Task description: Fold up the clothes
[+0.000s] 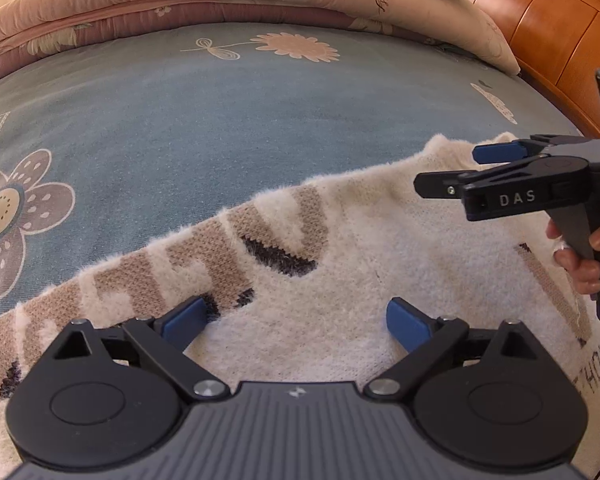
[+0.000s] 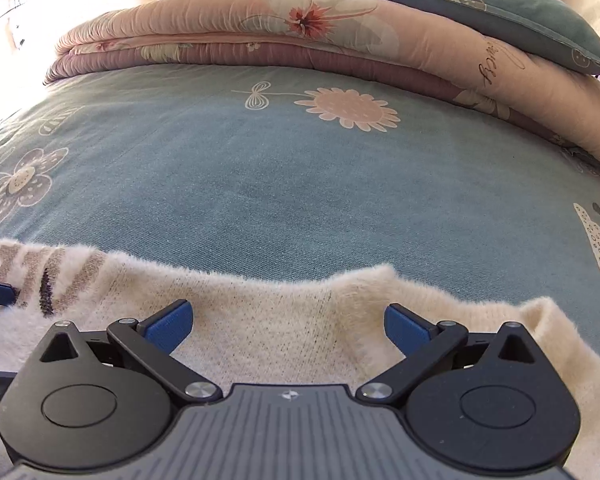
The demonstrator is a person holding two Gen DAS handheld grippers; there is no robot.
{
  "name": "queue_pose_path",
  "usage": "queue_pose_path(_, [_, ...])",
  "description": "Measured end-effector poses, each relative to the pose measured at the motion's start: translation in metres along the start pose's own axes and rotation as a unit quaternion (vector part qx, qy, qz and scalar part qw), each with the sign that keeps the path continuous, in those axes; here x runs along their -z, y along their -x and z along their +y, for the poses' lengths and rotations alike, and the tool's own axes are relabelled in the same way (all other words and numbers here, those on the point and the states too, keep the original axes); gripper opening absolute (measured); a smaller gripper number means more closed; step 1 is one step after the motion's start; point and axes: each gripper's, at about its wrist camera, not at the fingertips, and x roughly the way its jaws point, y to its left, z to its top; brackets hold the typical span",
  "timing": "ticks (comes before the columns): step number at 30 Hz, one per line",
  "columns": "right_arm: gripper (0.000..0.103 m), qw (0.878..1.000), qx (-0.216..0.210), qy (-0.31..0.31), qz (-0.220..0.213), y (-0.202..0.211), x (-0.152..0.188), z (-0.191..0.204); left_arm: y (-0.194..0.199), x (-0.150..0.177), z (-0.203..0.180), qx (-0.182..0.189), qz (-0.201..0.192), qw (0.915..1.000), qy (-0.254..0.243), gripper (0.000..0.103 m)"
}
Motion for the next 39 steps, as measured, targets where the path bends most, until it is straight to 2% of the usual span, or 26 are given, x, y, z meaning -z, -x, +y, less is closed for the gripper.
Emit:
queue_pose_path(3, [0.103, 0.999, 0.009, -0.045, 0.021, 0.012, 0.018, -0.013, -0.002, -0.001, -0.001, 0.002, 0.0, 1.0, -0.001, 0.099])
queue_pose_path(5, [0.103, 0.997, 0.013, -0.058, 0.043, -0.002, 0.028, -0.018, -0.004, 0.0, -0.002, 0.0, -0.002, 1.0, -0.005, 0.1])
queue_pose_path(6, [0.103, 0.998, 0.021, -0.04, 0.031, -0.007, 0.03, -0.014, -0.004, 0.0, -0.003, -0.001, -0.003, 1.0, -0.004, 0.101])
queue_pose_path(7, [0.103, 0.999, 0.027, -0.022, 0.028, -0.013, 0.028, -0.01, -0.005, -0.001, -0.003, -0.002, -0.003, 1.0, -0.004, 0.101])
queue_pose_path(9, [0.103, 0.999, 0.03, -0.028, 0.025, -0.022, 0.018, -0.009, -0.006, -0.001, -0.004, -0.004, -0.004, 1.0, -0.002, 0.102])
queue_pose_path(13, [0.103, 0.997, 0.013, -0.076, 0.032, -0.007, 0.006, -0.025, -0.007, -0.002, -0.005, -0.006, -0.002, 1.0, 0.0, 0.102])
queue_pose_path(16, [0.103, 0.995, 0.055, -0.082, 0.006, 0.023, 0.012, -0.04, -0.007, -0.003, -0.002, -0.004, 0.0, 1.0, 0.004, 0.102])
queue_pose_path(21, [0.103, 0.988, 0.122, -0.09, 0.011, 0.013, 0.03, -0.081, -0.007, -0.002, -0.003, -0.006, -0.005, 1.0, 0.004, 0.102])
queue_pose_path(24, [0.103, 0.989, 0.118, -0.089, 0.009, -0.013, 0.027, -0.099, -0.007, -0.001, -0.004, -0.008, -0.009, 0.9999, 0.002, 0.102])
queue_pose_path(29, [0.103, 0.988, 0.12, -0.096, 0.026, -0.019, 0.015, -0.104, -0.008, -0.002, -0.005, -0.014, -0.006, 0.9999, 0.003, 0.102])
queue_pose_path(31, [0.103, 0.988, 0.121, -0.092, 0.032, -0.009, 0.016, -0.1, -0.006, -0.004, -0.006, -0.02, -0.004, 0.9998, 0.007, 0.102])
queue_pose_path(34, [0.103, 0.986, 0.114, -0.117, 0.024, 0.021, 0.024, -0.094, 0.003, -0.004, -0.01, -0.036, -0.012, 0.9992, 0.009, 0.102])
queue_pose_path(39, [0.103, 0.983, 0.124, -0.134, 0.018, 0.077, 0.058, -0.077, 0.031, 0.002, -0.023, -0.035, -0.038, 0.9986, -0.007, 0.102])
